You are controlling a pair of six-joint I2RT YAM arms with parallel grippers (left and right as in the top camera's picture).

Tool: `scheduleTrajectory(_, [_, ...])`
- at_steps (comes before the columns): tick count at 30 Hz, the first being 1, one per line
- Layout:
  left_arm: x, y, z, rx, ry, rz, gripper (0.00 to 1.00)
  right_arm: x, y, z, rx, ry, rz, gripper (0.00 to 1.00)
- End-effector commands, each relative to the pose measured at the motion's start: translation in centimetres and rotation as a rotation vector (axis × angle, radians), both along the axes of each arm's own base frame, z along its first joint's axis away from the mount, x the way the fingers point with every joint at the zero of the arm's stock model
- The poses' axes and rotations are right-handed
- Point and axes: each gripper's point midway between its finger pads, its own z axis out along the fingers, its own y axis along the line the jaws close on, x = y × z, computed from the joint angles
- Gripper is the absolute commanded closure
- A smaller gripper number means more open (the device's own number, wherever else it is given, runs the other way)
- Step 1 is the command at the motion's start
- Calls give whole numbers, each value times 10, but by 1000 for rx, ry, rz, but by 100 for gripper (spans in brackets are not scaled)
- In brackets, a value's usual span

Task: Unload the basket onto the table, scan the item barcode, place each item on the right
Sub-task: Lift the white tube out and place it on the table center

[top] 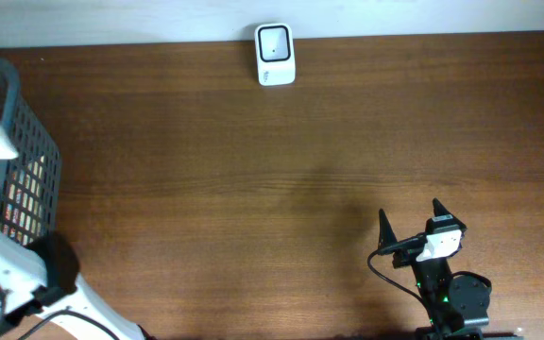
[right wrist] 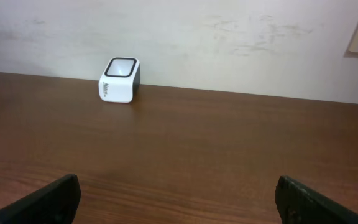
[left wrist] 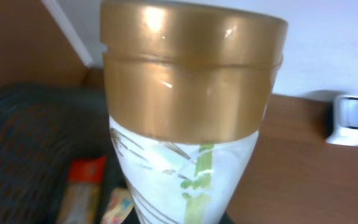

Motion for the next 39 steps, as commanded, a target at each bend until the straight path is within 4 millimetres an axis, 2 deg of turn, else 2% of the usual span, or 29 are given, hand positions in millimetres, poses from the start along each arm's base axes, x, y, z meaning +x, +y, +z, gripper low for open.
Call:
scheduleTrajectory(1, [25, -63, -12, -95, 35, -131, 100, 0, -1, -4, 4, 6, -6, 1])
scheduleTrajectory(2, [33, -83, -25, -131, 84, -170, 100, 0, -1, -4, 4, 6, -6, 1])
scheduleTrajectory(4, [49, -140, -73, -186, 258, -296, 100, 0, -1, -4, 5, 6, -6, 1])
scheduleTrajectory(7, [56, -215, -163, -207, 538, -431, 100, 0, -1, -4, 4, 6, -6, 1])
scheduleTrajectory(8, [58, -234, -186, -218, 587, -453, 100, 0, -1, -4, 4, 6, -6, 1])
scheduleTrajectory(9, [58, -263, -220, -237, 651, -470, 100, 0, -1, -4, 4, 6, -6, 1])
scheduleTrajectory(11, [52, -300, -263, -273, 721, -465, 100, 0, -1, -4, 4, 6, -6, 1])
scheduleTrajectory(13, [35, -350, -308, -295, 779, -477, 100, 0, -1, -4, 4, 6, -6, 1])
scheduleTrajectory(15, [18, -394, -334, -309, 799, -491, 100, 0, -1, -4, 5, 6, -6, 1])
scheduleTrajectory(17, [6, -429, -359, -317, 777, -435, 100, 0, -1, -4, 5, 6, -6, 1])
scheduleTrajectory(18, [6, -435, -369, -289, 742, -354, 100, 0, -1, -4, 4, 6, -6, 1])
scheduleTrajectory(22, [11, -439, -379, -206, 614, -179, 100, 0, -1, -4, 5, 6, -6, 1])
scheduleTrajectory(26, [10, -447, -385, -202, 515, -21, 100, 0, -1, -4, 4, 6, -6, 1])
scheduleTrajectory(27, [8, -452, -391, -201, 518, -25, 95, 0, -1, -4, 4, 6, -6, 1])
scheduleTrajectory(28, [8, -452, -398, -192, 529, -23, 80, 0, -1, -4, 4, 6, -6, 1])
scheduleTrajectory(29, [6, -450, -405, -180, 541, -19, 55, 0, -1, -4, 4, 6, -6, 1])
scheduleTrajectory(30, [5, -449, -406, -174, 547, -17, 21, 0, -1, -4, 4, 6, -6, 1])
scheduleTrajectory(31, [6, -450, -405, -165, 546, -31, 9, 0, -1, -4, 4, 6, -6, 1])
scheduleTrajectory(32, [8, -452, -402, -134, 540, -81, 1, 0, -1, -4, 5, 6, -6, 1])
scheduleTrajectory(34, [26, -453, -377, 3, 505, -274, 1, 0, -1, -4, 4, 6, -6, 1])
scheduleTrajectory(35, [39, -441, -344, 73, 486, -345, 1, 0, -1, -4, 4, 6, -6, 1])
scheduleTrajectory(36, [49, -428, -319, 85, 472, -347, 1, 0, -1, -4, 4, 6, -6, 1])
scheduleTrajectory(37, [63, -404, -284, 86, 449, -326, 1, 0, -1, -4, 4, 6, -6, 1])
scheduleTrajectory(38, [71, -385, -260, 83, 432, -302, 1, 0, -1, -4, 4, 6, -6, 1])
scheduleTrajectory(39, [83, -345, -217, 72, 390, -248, 1, 0, -1, -4, 4, 6, -6, 1])
